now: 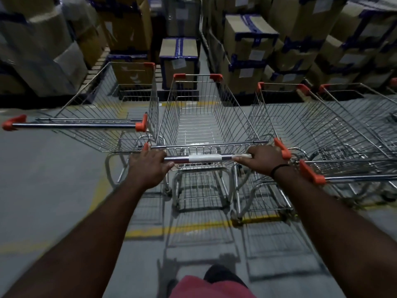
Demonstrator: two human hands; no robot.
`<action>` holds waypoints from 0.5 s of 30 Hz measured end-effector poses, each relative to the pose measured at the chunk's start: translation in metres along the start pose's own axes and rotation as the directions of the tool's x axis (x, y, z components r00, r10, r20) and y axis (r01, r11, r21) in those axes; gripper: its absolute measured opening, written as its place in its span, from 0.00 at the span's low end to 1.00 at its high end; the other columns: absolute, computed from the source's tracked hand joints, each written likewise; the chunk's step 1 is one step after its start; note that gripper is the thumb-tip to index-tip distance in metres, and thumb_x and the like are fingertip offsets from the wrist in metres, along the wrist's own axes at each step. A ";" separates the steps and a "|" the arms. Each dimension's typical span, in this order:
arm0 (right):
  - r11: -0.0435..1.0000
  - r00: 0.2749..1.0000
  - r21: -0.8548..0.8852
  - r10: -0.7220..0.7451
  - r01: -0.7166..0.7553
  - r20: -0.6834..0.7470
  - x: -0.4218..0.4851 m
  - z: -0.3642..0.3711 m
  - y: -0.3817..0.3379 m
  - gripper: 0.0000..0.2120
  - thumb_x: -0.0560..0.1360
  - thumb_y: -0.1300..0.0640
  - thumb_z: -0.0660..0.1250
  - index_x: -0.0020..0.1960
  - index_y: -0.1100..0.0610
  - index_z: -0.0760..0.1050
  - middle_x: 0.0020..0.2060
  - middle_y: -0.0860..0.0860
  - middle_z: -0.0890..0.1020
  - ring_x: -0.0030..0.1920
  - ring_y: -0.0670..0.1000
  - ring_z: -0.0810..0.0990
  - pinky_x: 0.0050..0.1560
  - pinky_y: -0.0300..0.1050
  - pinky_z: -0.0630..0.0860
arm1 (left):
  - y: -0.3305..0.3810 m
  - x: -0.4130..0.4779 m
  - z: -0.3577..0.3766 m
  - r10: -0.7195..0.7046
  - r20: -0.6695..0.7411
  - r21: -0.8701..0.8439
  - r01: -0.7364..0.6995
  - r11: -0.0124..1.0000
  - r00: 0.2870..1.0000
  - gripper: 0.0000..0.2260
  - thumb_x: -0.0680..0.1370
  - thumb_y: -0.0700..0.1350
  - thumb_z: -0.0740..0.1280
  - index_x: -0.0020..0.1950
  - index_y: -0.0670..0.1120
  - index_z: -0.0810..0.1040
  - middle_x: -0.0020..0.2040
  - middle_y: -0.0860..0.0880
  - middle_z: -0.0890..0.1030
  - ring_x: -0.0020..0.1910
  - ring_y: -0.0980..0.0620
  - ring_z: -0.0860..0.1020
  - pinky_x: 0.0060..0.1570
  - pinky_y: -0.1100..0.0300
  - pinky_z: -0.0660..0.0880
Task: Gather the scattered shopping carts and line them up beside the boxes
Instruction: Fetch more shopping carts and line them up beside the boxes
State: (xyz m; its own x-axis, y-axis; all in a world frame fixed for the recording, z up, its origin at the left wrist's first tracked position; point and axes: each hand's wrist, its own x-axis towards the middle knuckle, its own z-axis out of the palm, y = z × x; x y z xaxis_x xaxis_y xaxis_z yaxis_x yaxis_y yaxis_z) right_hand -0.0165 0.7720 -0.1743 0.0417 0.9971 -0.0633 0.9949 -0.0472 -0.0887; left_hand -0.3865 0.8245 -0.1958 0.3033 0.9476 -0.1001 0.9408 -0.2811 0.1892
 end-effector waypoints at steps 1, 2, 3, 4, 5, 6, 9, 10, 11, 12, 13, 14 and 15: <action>1.000 1.000 0.007 0.000 0.000 0.004 -0.003 0.002 -0.001 0.39 0.65 0.16 0.44 0.40 0.49 0.74 0.35 0.46 0.79 0.42 0.51 0.78 0.55 0.51 0.69 | -0.002 -0.003 -0.001 0.000 0.011 -0.003 0.000 1.000 1.000 0.28 0.78 0.71 0.51 0.70 0.56 0.71 0.76 0.49 0.69 0.81 0.45 0.51 0.73 0.32 0.55; 1.000 1.000 0.021 -0.002 0.002 0.007 -0.005 0.004 -0.002 0.40 0.65 0.16 0.44 0.41 0.49 0.75 0.36 0.46 0.79 0.42 0.51 0.79 0.56 0.52 0.70 | -0.003 -0.006 -0.001 -0.010 0.017 -0.006 0.010 1.000 1.000 0.32 0.76 0.73 0.48 0.71 0.57 0.70 0.76 0.49 0.69 0.81 0.45 0.50 0.73 0.31 0.54; 0.999 1.000 0.037 -0.009 0.009 0.008 -0.008 0.005 -0.004 0.40 0.66 0.16 0.45 0.42 0.49 0.76 0.36 0.47 0.80 0.43 0.51 0.79 0.57 0.53 0.70 | -0.003 -0.009 -0.001 -0.036 0.016 -0.001 0.036 0.999 0.999 0.33 0.76 0.74 0.45 0.71 0.58 0.71 0.77 0.49 0.68 0.82 0.46 0.50 0.73 0.29 0.52; 0.999 1.000 0.050 -0.022 0.021 0.008 -0.011 0.005 -0.005 0.41 0.66 0.16 0.44 0.43 0.50 0.77 0.36 0.47 0.80 0.43 0.52 0.79 0.57 0.53 0.72 | -0.001 -0.011 -0.001 -0.078 0.015 0.011 0.077 0.997 0.997 0.33 0.76 0.74 0.45 0.70 0.57 0.71 0.77 0.50 0.68 0.82 0.47 0.50 0.72 0.28 0.49; 0.997 0.999 0.069 -0.038 0.037 0.020 -0.015 0.003 -0.006 0.43 0.65 0.15 0.43 0.44 0.50 0.78 0.36 0.48 0.80 0.43 0.52 0.80 0.56 0.53 0.73 | 0.003 -0.014 -0.001 -0.121 0.009 0.026 0.121 0.992 0.993 0.33 0.77 0.73 0.44 0.70 0.57 0.72 0.78 0.50 0.67 0.82 0.48 0.50 0.72 0.27 0.46; 0.994 0.997 0.099 -0.052 0.047 0.049 -0.018 0.000 -0.006 0.46 0.63 0.15 0.41 0.46 0.50 0.79 0.37 0.49 0.81 0.43 0.53 0.80 0.54 0.52 0.75 | 0.007 -0.018 0.000 -0.160 -0.002 0.038 0.160 0.986 0.987 0.34 0.78 0.73 0.43 0.69 0.56 0.73 0.78 0.50 0.66 0.82 0.49 0.50 0.71 0.26 0.43; 0.987 0.987 0.136 -0.100 0.083 0.122 -0.028 -0.007 -0.006 0.50 0.63 0.16 0.41 0.51 0.54 0.81 0.40 0.51 0.82 0.46 0.53 0.81 0.54 0.52 0.76 | 0.025 -0.032 0.000 -0.247 -0.093 0.074 0.254 0.964 0.965 0.32 0.80 0.69 0.43 0.66 0.53 0.77 0.75 0.49 0.71 0.81 0.49 0.54 0.69 0.24 0.40; 0.988 0.985 0.125 -0.106 0.089 0.139 -0.031 -0.009 -0.007 0.46 0.66 0.18 0.44 0.51 0.55 0.81 0.41 0.51 0.82 0.46 0.53 0.80 0.54 0.51 0.76 | 0.031 -0.037 0.001 -0.270 -0.129 0.082 0.281 0.956 0.954 0.29 0.82 0.65 0.45 0.64 0.51 0.78 0.73 0.47 0.74 0.79 0.47 0.58 0.69 0.24 0.43; 0.989 0.983 0.111 -0.111 0.095 0.148 -0.035 -0.010 -0.009 0.42 0.70 0.21 0.48 0.50 0.56 0.80 0.41 0.51 0.82 0.46 0.53 0.80 0.53 0.50 0.76 | 0.037 -0.041 0.003 -0.275 -0.167 0.097 0.294 0.951 0.947 0.26 0.82 0.61 0.48 0.62 0.50 0.80 0.69 0.45 0.77 0.77 0.44 0.62 0.69 0.25 0.46; 0.990 0.983 0.098 -0.117 0.103 0.144 -0.039 -0.009 -0.010 0.37 0.74 0.24 0.51 0.51 0.56 0.80 0.41 0.51 0.80 0.46 0.53 0.79 0.52 0.49 0.76 | 0.043 -0.045 0.006 -0.263 -0.198 0.110 0.288 0.951 0.944 0.24 0.82 0.58 0.49 0.58 0.49 0.81 0.63 0.44 0.80 0.73 0.42 0.68 0.70 0.26 0.50; 0.989 0.983 0.088 -0.126 0.115 0.133 -0.043 -0.007 -0.011 0.34 0.76 0.26 0.53 0.50 0.55 0.79 0.40 0.51 0.79 0.47 0.54 0.79 0.52 0.49 0.76 | 0.048 -0.048 0.011 -0.247 -0.219 0.107 0.275 0.956 0.944 0.23 0.81 0.56 0.49 0.54 0.48 0.81 0.57 0.44 0.82 0.67 0.42 0.72 0.70 0.28 0.53; 0.990 0.984 0.077 -0.130 0.122 0.121 -0.047 -0.005 -0.011 0.32 0.76 0.27 0.53 0.49 0.54 0.78 0.38 0.50 0.77 0.47 0.54 0.79 0.52 0.50 0.75 | 0.051 -0.052 0.017 -0.232 -0.232 0.094 0.259 0.961 0.945 0.23 0.81 0.56 0.48 0.51 0.48 0.80 0.52 0.45 0.83 0.62 0.42 0.75 0.70 0.30 0.55; 0.989 0.985 0.068 -0.137 0.130 0.109 -0.051 -0.004 -0.011 0.30 0.77 0.27 0.53 0.46 0.52 0.77 0.36 0.48 0.76 0.46 0.55 0.80 0.50 0.49 0.75 | 0.052 -0.054 0.022 -0.224 -0.242 0.075 0.249 0.966 0.944 0.23 0.80 0.56 0.47 0.49 0.49 0.80 0.48 0.46 0.83 0.57 0.42 0.77 0.70 0.31 0.56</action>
State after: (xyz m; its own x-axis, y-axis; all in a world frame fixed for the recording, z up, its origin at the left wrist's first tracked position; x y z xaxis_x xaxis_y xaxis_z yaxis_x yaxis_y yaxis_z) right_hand -0.0289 0.7220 -0.1662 -0.1053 0.9817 -0.1586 0.9833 0.0791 -0.1637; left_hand -0.3507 0.7550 -0.2021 0.0386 0.9943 0.0998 0.9954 -0.0470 0.0840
